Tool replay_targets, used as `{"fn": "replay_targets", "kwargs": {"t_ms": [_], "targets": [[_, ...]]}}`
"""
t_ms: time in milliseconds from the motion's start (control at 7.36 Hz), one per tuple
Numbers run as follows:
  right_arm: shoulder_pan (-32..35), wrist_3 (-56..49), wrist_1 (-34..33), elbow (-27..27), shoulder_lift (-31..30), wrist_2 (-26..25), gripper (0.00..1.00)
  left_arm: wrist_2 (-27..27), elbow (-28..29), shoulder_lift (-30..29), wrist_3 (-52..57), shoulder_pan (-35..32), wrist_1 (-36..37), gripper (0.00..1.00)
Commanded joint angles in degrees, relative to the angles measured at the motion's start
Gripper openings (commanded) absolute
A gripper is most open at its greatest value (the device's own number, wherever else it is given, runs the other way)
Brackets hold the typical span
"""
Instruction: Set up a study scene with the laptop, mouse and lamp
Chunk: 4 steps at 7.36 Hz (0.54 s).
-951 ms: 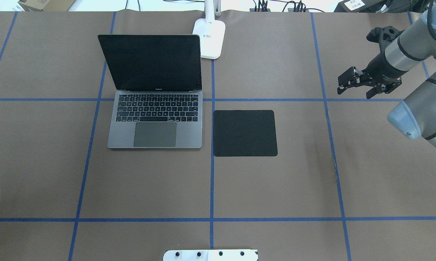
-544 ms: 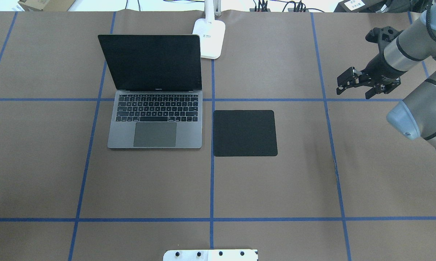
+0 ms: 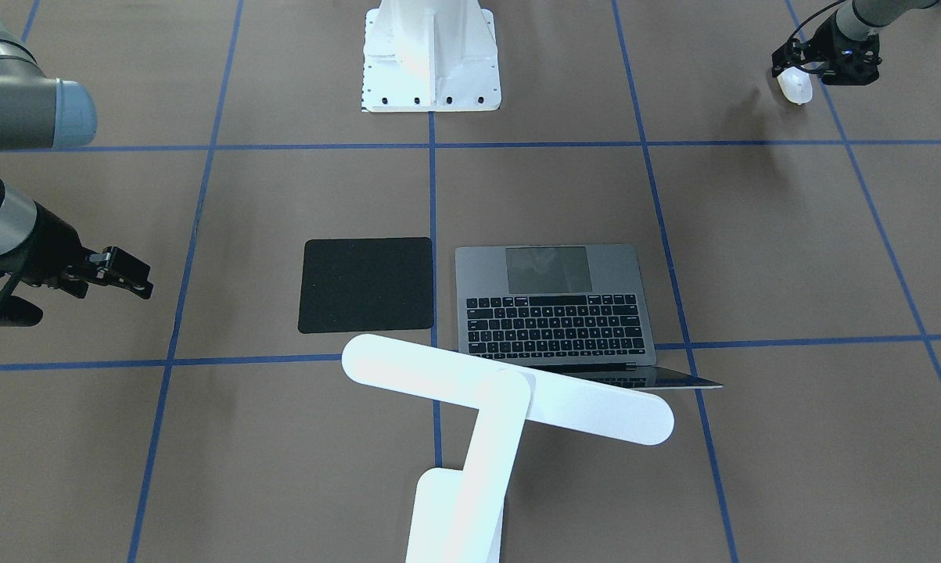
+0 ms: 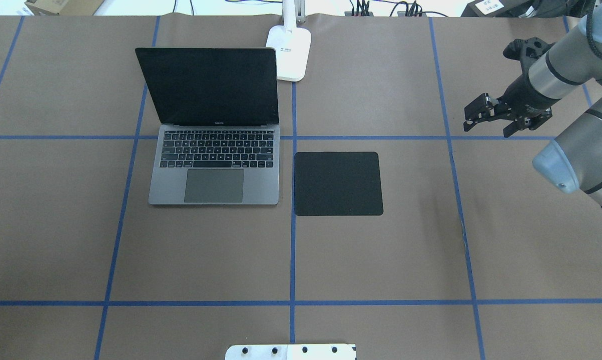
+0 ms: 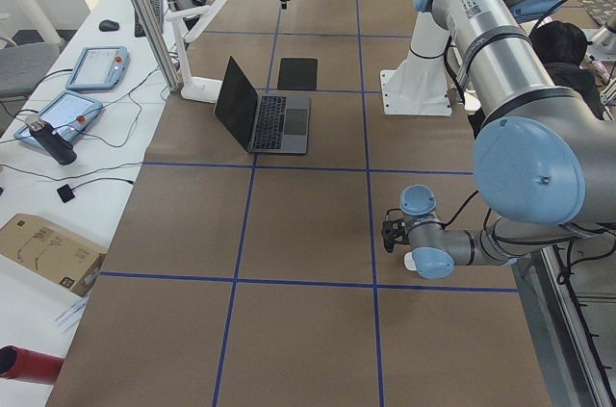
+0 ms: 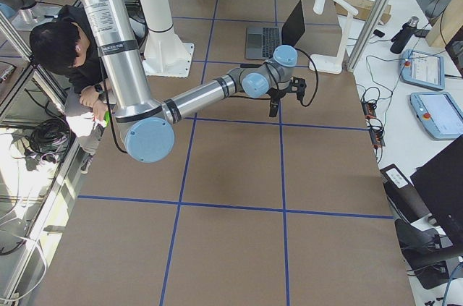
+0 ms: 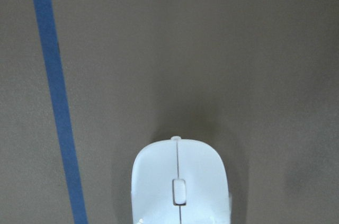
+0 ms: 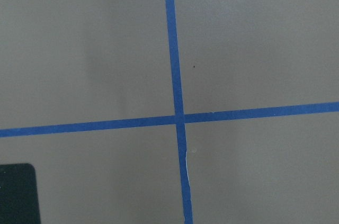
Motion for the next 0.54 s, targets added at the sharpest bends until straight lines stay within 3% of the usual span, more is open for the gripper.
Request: {"fn": "replay_targets", "kwargs": {"t_ms": [0, 408], "targets": [[-0.09, 0.0, 0.0, 0.0, -0.03, 0.0, 1.0, 0.46, 0.17, -0.27, 0.0, 1.21, 0.13, 1.0], [-0.09, 0.09, 0.0, 0.09, 0.24, -0.09, 1.0, 0.81, 1.66, -1.15, 0.0, 1.91, 0.22, 1.0]]}}
